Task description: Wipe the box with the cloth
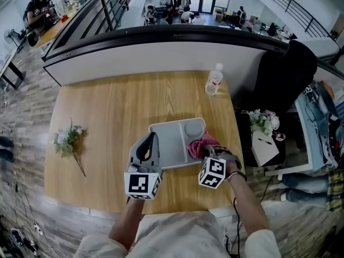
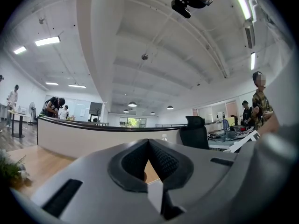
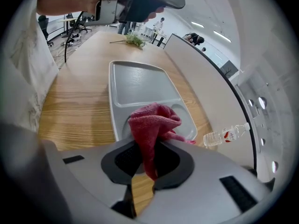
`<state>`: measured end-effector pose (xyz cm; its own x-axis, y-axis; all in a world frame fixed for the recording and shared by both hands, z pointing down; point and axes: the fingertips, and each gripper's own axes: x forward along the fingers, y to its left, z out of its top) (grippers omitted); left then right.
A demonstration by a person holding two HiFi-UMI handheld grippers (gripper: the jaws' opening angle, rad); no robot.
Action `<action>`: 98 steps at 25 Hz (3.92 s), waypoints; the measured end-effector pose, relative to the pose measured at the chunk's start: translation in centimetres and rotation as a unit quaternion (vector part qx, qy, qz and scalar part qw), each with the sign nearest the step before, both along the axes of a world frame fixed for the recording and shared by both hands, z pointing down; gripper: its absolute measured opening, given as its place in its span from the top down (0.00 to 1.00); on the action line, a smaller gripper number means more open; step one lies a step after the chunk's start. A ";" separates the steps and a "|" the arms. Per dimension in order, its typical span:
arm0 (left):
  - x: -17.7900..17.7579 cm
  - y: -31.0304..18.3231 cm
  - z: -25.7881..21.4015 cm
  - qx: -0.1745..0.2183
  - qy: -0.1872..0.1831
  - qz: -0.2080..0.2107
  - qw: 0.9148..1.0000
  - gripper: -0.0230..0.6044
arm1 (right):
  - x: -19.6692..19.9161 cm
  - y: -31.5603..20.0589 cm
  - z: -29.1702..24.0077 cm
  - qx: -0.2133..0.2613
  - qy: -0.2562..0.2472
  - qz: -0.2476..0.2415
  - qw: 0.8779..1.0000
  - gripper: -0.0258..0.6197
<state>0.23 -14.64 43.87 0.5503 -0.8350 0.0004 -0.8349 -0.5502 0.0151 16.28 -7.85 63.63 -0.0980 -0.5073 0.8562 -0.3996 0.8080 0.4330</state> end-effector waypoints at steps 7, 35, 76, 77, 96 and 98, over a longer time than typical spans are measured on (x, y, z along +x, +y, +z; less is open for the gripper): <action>0.8 -0.2 0.6 -0.008 0.000 0.012 1.000 0.94 | -0.2 1.2 -0.1 -0.018 -0.007 0.015 1.000 0.85; 0.3 -0.2 0.9 -0.012 -0.001 0.014 1.000 0.94 | -1.2 5.2 -0.2 -0.058 -0.012 0.022 0.998 0.85; -9.7 0.3 -0.4 0.007 -0.010 -0.140 0.990 0.94 | -6.4 -12.4 -6.4 0.087 0.051 -0.113 0.988 0.84; -9.8 0.4 -0.4 0.006 -0.011 -0.145 0.989 0.94 | -6.3 -12.8 -6.1 0.085 0.055 -0.115 0.988 0.84; -11.1 1.6 0.4 -0.005 -0.022 -0.164 0.986 0.94 | -6.0 -13.2 0.4 0.023 0.086 -0.116 0.989 0.84; -10.9 1.6 0.3 -0.006 -0.024 -0.164 0.986 0.94 | -5.9 -13.2 0.4 0.020 0.086 -0.115 0.989 0.84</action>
